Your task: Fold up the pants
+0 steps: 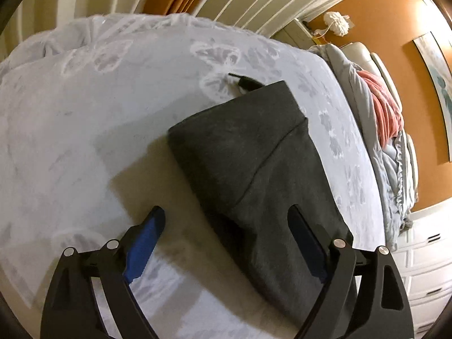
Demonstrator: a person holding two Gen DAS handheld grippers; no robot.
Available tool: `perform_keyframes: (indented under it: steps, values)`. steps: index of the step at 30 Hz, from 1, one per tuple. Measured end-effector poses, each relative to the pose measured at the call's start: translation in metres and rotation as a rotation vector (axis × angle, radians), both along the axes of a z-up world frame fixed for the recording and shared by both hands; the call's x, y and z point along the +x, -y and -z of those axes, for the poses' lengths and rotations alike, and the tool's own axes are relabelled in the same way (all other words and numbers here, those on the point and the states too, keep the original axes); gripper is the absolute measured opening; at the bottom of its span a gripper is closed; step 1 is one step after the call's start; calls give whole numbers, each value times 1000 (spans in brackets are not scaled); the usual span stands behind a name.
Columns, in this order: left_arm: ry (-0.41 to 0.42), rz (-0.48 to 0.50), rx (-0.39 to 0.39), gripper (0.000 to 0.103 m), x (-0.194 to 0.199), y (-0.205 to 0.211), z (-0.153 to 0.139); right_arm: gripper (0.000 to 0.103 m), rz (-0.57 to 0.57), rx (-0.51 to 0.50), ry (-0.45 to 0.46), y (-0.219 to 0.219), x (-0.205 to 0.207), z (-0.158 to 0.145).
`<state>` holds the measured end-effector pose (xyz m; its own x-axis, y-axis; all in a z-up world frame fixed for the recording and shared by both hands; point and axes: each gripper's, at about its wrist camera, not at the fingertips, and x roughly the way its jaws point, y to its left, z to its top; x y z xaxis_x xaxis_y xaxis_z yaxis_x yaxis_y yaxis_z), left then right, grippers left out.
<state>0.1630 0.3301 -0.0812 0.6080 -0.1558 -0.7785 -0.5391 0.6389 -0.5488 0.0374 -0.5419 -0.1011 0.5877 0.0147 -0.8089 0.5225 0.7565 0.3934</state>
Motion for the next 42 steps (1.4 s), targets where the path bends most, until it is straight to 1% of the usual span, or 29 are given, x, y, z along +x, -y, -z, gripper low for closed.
perform_keyframes:
  steps: [2, 4, 6, 7, 8, 9, 10, 13, 14, 15, 16, 17, 19, 21, 23, 24, 25, 27, 28, 31, 32, 33, 34, 35, 37, 38, 39, 41, 42]
  values:
    - [11, 3, 30, 86, 4, 8, -1, 78, -8, -38, 22, -2, 16, -1]
    - [29, 13, 38, 86, 6, 12, -1, 81, 18, -29, 52, 0, 26, 3]
    - [61, 52, 31, 81, 11, 14, 1, 79, 44, -28, 84, -1, 33, 7]
    - [69, 63, 34, 73, 14, 17, 1, 70, 48, -30, 98, 1, 35, 6]
    - [76, 90, 16, 28, 18, 17, 4, 25, 45, -19, 113, 2, 35, 5]
    - [55, 120, -20, 9, 22, 18, 11, 7, 43, 19, 123, 0, 35, 4]
    - [45, 125, -56, 9, 25, 16, 15, 7, 62, 104, 155, 6, 34, 3]
    - [78, 112, -122, 9, 22, 8, 3, 6, 64, 102, 299, 0, 24, -51]
    - [101, 130, -133, 9, 20, 7, -7, 6, 46, 89, 356, -6, 11, -85]
    - [109, 147, -134, 9, 18, 8, -14, 6, 34, 71, 374, -11, 4, -100]
    - [107, 162, -129, 9, 18, 9, -17, 6, 13, 3, 381, -20, -13, -122]
    - [86, 179, -115, 9, 18, 12, -17, 6, 5, -65, 356, -26, -23, -129]
    - [22, 184, -96, 9, 20, 15, -6, 7, 4, -126, 261, -25, -32, -114]
    - [-42, 180, -109, 10, 21, 14, 13, 7, 33, -54, 72, 0, -33, -58]
    - [-29, 186, -117, 11, 23, 13, 14, 8, 60, 61, -72, 22, -37, 4]
    - [-28, 191, -109, 11, 23, 14, 12, 12, 58, 88, -20, 27, -43, 7]
    - [-28, 191, -96, 12, 23, 16, 10, 16, 43, 106, -11, 31, -43, 1]
    - [-29, 183, -86, 17, 22, 18, 13, 43, 62, 100, 8, 34, -47, -8]
    - [-28, 180, -85, 17, 23, 19, 13, 45, 62, 98, 26, 33, -47, -10]
    - [-14, 159, -113, 18, 19, 19, 17, 45, 40, 53, 20, 30, -36, -3]
    - [-8, 165, -106, 15, 18, 18, 16, 30, 42, 39, 20, 31, -31, -2]
    - [-2, 172, -96, 11, 17, 16, 14, 6, 46, 12, 10, 29, -25, -6]
    - [9, 169, -90, 11, 16, 16, 10, 7, 45, -11, 10, 28, -22, -11]
    - [37, 165, -86, 11, 13, 17, 3, 6, 45, -10, 104, 27, -22, -34]
    - [47, 188, -47, 11, 14, 22, -5, 7, 42, -52, 185, 16, -24, -57]
    - [11, 207, -5, 11, 18, 25, -2, 7, 51, -79, 178, 17, -27, -57]
    - [-16, 212, -1, 13, 20, 26, 4, 7, 61, -60, 134, 21, -28, -43]
    - [-29, 194, -37, 19, 23, 22, 16, 8, 81, 35, -2, 31, -25, -1]
    - [-18, 178, -69, 21, 24, 19, 17, 10, 73, 66, -28, 32, -26, 13]
